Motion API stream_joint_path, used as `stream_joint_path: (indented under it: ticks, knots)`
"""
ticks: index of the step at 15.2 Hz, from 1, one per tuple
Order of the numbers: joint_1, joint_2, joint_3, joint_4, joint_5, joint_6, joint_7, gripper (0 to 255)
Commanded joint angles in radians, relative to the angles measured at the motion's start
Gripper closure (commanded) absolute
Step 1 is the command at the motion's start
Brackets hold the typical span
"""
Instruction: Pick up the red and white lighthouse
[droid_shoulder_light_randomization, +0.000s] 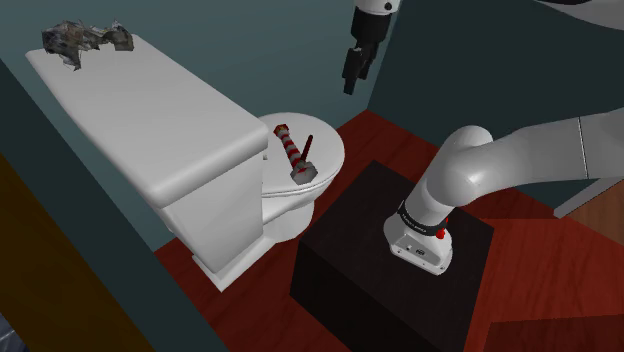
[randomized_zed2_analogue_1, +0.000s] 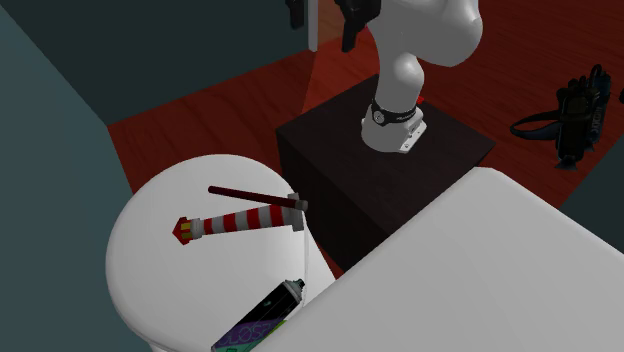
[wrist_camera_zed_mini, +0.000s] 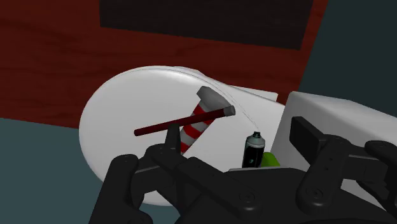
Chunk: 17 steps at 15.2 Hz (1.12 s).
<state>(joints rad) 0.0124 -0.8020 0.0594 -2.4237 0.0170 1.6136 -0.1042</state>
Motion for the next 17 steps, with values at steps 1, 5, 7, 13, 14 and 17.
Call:
stream_joint_path:
  ticks: [1, 5, 7, 13, 14, 17]
  knots:
    - [0.000, 0.000, 0.000, 0.000, 0.000, 0.000, 0.000, 0]
    - [-0.025, 0.094, 0.022, -0.052, 0.017, 0.140, 0.076, 0]
    - [-0.038, 0.149, 0.032, -0.070, 0.023, 0.210, 0.113, 0]
    - [-0.077, 0.344, 0.057, -0.090, 0.034, 0.417, 0.224, 0]
    - [-0.083, 0.380, 0.061, -0.088, 0.034, 0.450, 0.242, 0]
    - [-0.102, 0.492, 0.069, -0.075, 0.032, 0.545, 0.298, 0]
